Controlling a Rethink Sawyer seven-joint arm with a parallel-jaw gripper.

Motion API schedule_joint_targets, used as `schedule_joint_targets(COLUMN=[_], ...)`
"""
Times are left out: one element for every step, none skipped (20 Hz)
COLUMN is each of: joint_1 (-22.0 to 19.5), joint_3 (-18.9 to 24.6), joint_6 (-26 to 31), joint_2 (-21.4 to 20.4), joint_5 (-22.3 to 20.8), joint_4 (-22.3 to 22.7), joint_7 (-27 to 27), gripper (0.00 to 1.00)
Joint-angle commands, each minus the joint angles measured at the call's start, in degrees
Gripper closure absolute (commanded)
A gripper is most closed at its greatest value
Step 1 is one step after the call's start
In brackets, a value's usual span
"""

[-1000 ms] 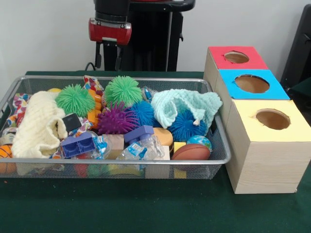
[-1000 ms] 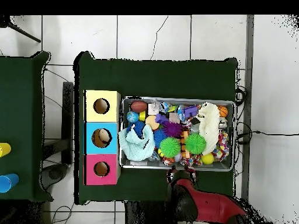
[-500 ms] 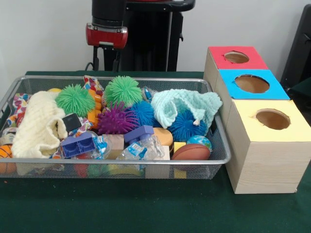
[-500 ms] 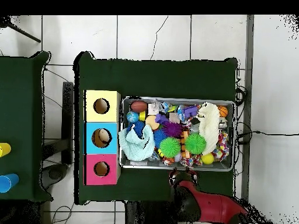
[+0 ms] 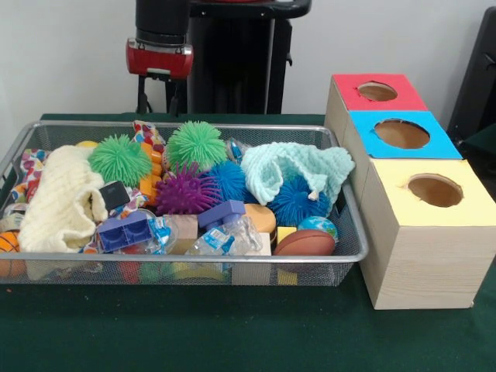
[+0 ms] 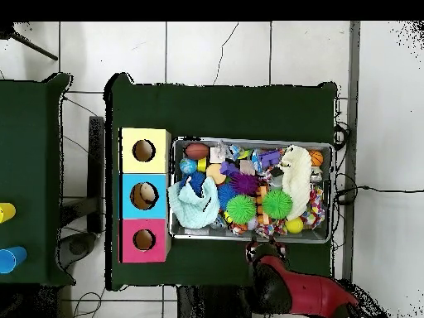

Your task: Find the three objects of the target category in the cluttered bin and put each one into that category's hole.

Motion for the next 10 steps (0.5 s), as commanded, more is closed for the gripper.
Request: schedule_joint_targets(joint_1=[-0.9,-1.1,-1.4,-1.4,-1.5,-1.4,-1.5,-1.6,-1.8,-1.9], joint_3=[5.9,6.2,6.5,6.5,6.6,6.5,6.6,6.6,6.9,6.9], joint_6=[1.1,1.4,1.6,1.6,1.5,1.3,1.0,1.0,0.8,0.8], joint_2=[2.2,2.2,2.3,2.5,2.9,3.2,3.7,4.0,4.5,4.8], joint_5=[-2.7,-2.9,-3.1,-3.2,-3.4,-3.6,-3.8,-3.9,-4.1,-4.3], joint_4=[-8.6,-8.8,-9.1,-9.4,-9.9,-10.1,-10.6,-10.9,-11.4,-11.6], joint_7=[3.3,3.1,2.9,3.0,3.0,3.0,3.1,3.1,3.0,3.1], gripper=[0.0,0.0,0.0,0.0,0.0,0.0,0.0,0.0,0.0,0.0])
